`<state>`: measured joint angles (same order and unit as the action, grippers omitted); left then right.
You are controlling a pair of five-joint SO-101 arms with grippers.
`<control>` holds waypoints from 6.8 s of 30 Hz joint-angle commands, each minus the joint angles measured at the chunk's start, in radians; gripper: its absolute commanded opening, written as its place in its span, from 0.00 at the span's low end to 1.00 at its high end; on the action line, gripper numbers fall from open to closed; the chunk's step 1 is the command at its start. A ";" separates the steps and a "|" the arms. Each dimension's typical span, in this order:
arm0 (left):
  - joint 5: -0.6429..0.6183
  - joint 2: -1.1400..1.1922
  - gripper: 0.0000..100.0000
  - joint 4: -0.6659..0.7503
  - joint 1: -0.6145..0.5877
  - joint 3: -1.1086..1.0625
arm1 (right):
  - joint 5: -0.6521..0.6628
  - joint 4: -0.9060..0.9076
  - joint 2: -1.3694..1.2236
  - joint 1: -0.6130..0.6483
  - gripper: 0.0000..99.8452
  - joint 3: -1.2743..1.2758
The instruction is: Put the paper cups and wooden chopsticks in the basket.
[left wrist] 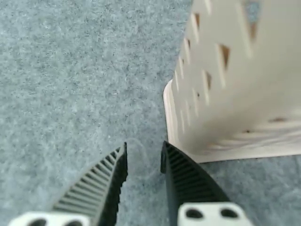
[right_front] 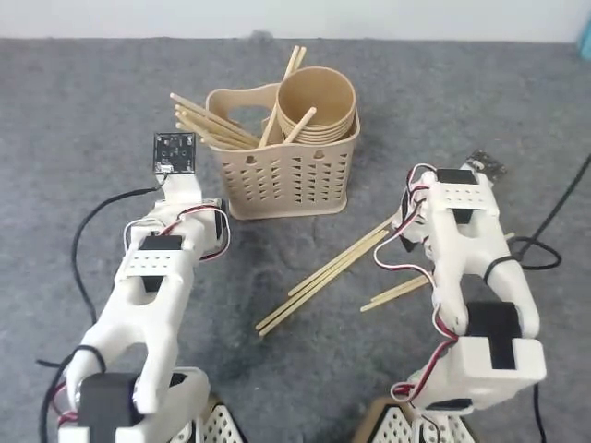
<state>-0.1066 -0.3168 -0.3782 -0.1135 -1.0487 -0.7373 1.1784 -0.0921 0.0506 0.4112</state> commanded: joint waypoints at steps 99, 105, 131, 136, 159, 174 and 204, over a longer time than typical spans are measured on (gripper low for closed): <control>0.012 -0.002 0.11 0.023 -0.005 0.044 | 0.608 -0.335 0.599 0.650 0.01 -0.594; 0.012 -0.002 0.11 0.023 -0.005 0.044 | 0.707 -0.613 0.427 0.602 0.01 -0.594; 0.012 0.000 0.11 0.060 -0.002 0.033 | 0.701 -0.558 0.228 0.484 0.19 -0.597; 0.012 0.000 0.11 0.060 -0.002 0.033 | 0.701 -0.400 0.374 0.483 0.19 -0.595; 0.012 -0.005 0.11 0.068 -0.009 0.024 | 0.698 0.346 0.782 -0.064 0.19 -0.077; 0.012 -0.333 0.01 0.072 -0.032 -0.179 | 0.522 -0.499 0.780 -0.162 0.04 0.733; 0.091 -1.375 0.18 -0.244 0.615 -0.575 | 0.465 -0.826 0.771 -0.369 0.04 0.890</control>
<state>-0.0084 -1.7515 -0.5946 0.4818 -1.6855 -0.2601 0.3759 0.6659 -0.3099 1.3211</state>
